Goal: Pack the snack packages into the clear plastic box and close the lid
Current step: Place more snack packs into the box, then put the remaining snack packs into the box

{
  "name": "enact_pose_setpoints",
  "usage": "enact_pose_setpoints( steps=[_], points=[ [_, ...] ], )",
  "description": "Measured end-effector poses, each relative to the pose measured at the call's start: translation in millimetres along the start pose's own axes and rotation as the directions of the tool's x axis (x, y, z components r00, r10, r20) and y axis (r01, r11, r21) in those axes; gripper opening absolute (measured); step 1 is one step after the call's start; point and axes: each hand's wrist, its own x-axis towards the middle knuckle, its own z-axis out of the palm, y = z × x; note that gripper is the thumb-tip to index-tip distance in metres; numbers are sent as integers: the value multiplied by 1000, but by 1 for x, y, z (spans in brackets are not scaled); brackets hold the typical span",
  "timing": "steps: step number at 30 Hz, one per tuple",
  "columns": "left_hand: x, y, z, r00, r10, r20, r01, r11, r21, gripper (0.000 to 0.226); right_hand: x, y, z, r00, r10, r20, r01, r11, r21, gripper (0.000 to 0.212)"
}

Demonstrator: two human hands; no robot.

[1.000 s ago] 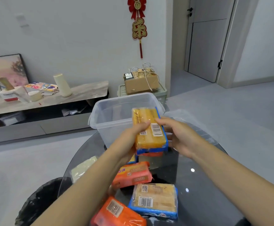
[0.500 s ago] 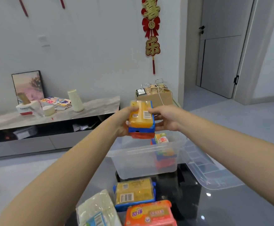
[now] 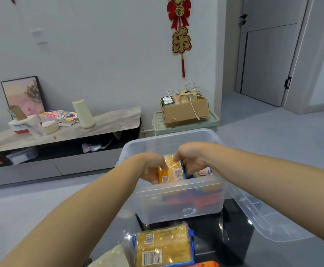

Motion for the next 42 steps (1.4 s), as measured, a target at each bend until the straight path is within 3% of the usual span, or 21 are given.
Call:
enact_pose_setpoints(
  steps=[4, 8, 10, 14, 18, 20, 23, 27, 30, 35, 40, 42],
  points=[
    [-4, -4, 5, 997, -30, 76, 30, 1000, -2, 11, 0, 2, 4, 989, -82, -121, 53, 973, -226, 44],
    [-7, -1, 7, 994, -36, 101, 36, 999, 10, 14, -11, 4, 3, 916, -255, -311, 79, 873, -482, 22],
    [-7, -1, 6, 995, -28, 98, 27, 999, 20, 18, -17, 3, 2, 898, -287, -335, 50, 821, -569, 27],
    [-11, -1, 10, 994, -22, 103, 16, 998, 59, 39, -13, 4, -3, 923, -236, -304, 35, 838, -544, 30],
    [-26, 4, 16, 989, 106, -103, -77, 964, 253, 54, -24, 6, -6, 911, -291, -293, 112, 857, -502, 33],
    [-35, 2, 21, 924, 312, -221, -190, 877, 442, 51, -36, 9, -8, 890, -370, -265, 197, 838, -509, 36],
    [-62, -9, 29, 734, 618, -282, -416, 737, 532, 46, -67, 21, -7, 810, -559, -178, 398, 746, -534, 36],
    [-112, -42, 47, 534, 776, -336, -621, 630, 467, 36, -114, 54, -1, 601, -790, -118, 608, 548, -574, 28],
    [-142, -74, 66, 460, 824, -332, -673, 567, 475, 30, -137, 88, 9, 555, -826, -100, 647, 504, -572, 25],
    [-150, -124, 90, 532, 790, -305, -634, 610, 474, 25, -147, 141, 23, 619, -783, -56, 623, 534, -572, 27],
    [-140, -163, 104, 707, 663, -246, -470, 700, 538, 30, -132, 189, 31, 721, -692, -44, 518, 580, -629, 29],
    [-137, -176, 105, 773, 618, -145, -423, 672, 608, 35, -128, 205, 32, 771, -637, -28, 469, 597, -650, 35]
  ],
)
